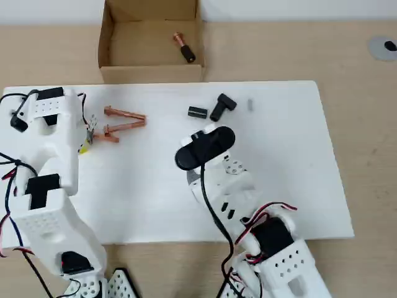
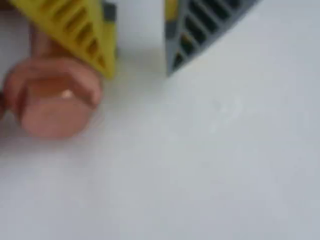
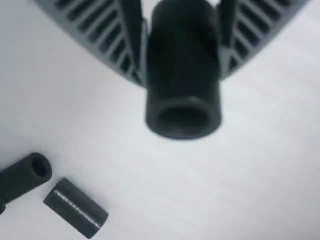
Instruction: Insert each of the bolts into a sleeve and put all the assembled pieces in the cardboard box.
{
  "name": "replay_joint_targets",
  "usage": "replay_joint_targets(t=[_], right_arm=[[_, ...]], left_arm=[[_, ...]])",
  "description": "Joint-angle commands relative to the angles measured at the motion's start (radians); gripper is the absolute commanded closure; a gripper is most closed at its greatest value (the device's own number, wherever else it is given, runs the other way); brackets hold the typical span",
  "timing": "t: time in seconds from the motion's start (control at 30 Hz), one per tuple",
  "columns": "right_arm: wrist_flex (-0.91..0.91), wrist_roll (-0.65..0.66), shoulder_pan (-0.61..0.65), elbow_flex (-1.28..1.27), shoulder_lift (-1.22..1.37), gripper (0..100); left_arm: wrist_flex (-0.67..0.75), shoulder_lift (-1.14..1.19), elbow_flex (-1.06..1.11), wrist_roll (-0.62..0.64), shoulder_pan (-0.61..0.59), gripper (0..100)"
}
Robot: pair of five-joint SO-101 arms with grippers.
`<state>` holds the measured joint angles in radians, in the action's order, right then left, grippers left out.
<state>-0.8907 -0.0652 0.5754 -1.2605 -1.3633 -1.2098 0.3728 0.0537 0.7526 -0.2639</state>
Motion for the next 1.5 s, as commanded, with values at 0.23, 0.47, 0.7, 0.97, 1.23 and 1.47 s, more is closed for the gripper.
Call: replay_joint_targets(t=[0.23,0.47,0.7,0.97,1.23,1.47], right_arm=[[0.000,0.005,-0.018,0.024,0.002,98.9],[0.003,0.005,-0.019,0.019,0.002,98.9],[0.000,0.005,-0.019,0.021,0.002,98.9],[0.000,0.005,-0.019,0.021,0.002,98.9],[0.000,0.005,-0.019,0.019,0.002,98.9],[0.000,0.005,-0.019,0.021,0.002,98.9]], left_arm=[[-0.176,-0.070,-0.172,-0.055,0.017,92],[-0.410,-0.223,-0.318,-0.121,0.017,91],[-0.222,-0.166,-0.192,-0.115,0.012,91],[-0.060,-0.090,-0.153,-0.072,0.015,91],[-0.060,-0.061,-0.146,0.071,0.011,91],[-0.058,0.024,-0.155,0.107,0.008,91]])
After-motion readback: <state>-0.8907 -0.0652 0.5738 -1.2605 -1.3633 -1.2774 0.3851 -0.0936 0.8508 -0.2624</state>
